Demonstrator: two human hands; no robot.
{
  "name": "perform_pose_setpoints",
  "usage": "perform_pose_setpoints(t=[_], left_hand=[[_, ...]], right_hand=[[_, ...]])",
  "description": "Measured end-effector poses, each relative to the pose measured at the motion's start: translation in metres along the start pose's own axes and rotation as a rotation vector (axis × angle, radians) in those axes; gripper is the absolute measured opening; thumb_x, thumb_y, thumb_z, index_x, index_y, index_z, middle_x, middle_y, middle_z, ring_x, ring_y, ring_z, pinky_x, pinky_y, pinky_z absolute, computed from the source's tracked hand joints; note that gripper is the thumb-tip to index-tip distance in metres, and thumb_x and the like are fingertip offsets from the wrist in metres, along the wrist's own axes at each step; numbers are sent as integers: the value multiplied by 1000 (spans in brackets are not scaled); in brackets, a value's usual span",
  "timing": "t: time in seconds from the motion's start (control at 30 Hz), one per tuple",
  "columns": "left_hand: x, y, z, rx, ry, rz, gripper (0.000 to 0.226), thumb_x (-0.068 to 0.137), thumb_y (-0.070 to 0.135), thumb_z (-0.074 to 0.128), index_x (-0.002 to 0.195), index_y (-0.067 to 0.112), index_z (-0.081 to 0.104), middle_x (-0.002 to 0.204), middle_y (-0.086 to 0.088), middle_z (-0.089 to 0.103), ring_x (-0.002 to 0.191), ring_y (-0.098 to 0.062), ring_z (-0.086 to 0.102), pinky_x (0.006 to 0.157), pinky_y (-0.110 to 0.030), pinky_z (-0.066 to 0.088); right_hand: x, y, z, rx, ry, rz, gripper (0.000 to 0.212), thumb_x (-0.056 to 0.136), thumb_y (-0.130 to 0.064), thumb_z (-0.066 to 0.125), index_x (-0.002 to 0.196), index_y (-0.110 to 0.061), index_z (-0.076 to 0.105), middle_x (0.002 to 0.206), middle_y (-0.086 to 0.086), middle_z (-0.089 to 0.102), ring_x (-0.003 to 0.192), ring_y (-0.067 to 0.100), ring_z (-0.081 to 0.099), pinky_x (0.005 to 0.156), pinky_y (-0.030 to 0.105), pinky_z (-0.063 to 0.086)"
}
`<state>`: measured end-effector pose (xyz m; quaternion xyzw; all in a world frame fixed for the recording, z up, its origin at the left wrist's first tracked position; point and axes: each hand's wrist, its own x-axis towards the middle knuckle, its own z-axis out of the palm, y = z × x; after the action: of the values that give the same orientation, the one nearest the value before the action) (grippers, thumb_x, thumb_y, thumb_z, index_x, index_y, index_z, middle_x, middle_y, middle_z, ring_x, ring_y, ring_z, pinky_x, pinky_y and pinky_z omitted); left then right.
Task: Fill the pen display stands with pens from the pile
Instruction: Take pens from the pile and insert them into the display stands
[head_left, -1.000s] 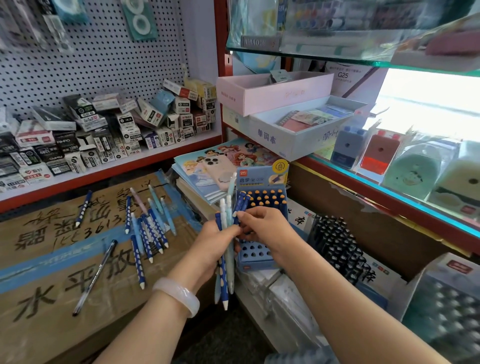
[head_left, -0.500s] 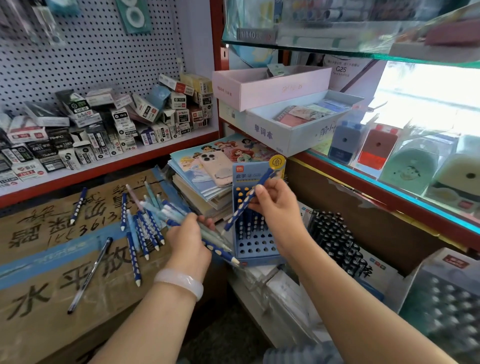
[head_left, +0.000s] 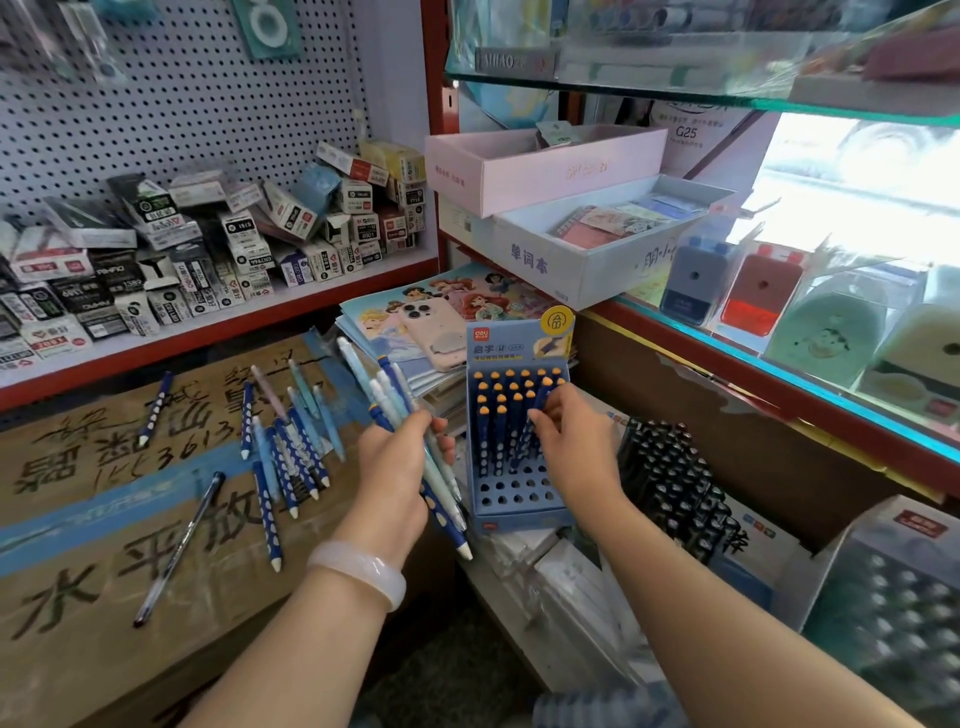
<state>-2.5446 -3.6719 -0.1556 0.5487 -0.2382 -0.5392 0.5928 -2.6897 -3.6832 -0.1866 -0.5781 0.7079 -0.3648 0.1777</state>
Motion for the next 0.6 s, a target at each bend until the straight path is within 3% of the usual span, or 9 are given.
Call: perform_pose_setpoints(t=[0.23, 0.4, 0.6], left_hand=[[2, 0, -2, 9, -41, 6, 16, 93, 2, 48, 78, 7, 53, 65, -7, 54, 34, -6, 50, 38, -17, 44], [2, -3, -2, 120, -124, 27, 7, 92, 2, 48, 92, 5, 55, 65, -7, 55, 39, -8, 52, 40, -19, 46], [-4, -3, -5, 237, -300, 28, 11, 93, 5, 49, 100, 7, 58, 67, -4, 60, 50, -12, 55, 49, -24, 49]], right_hand=[[3, 7, 12, -64, -44, -48, 16, 95, -25, 52, 89, -13, 43, 80, 7, 59, 73, 24, 56, 59, 31, 41], [1, 7, 21, -189, -128, -103, 17, 96, -23, 50, 89, -12, 39, 79, 5, 52, 78, 26, 55, 64, 34, 42], [0, 10, 18, -201, -148, -33, 23, 94, -32, 54, 97, -10, 53, 89, 9, 63, 86, 27, 60, 73, 36, 49]])
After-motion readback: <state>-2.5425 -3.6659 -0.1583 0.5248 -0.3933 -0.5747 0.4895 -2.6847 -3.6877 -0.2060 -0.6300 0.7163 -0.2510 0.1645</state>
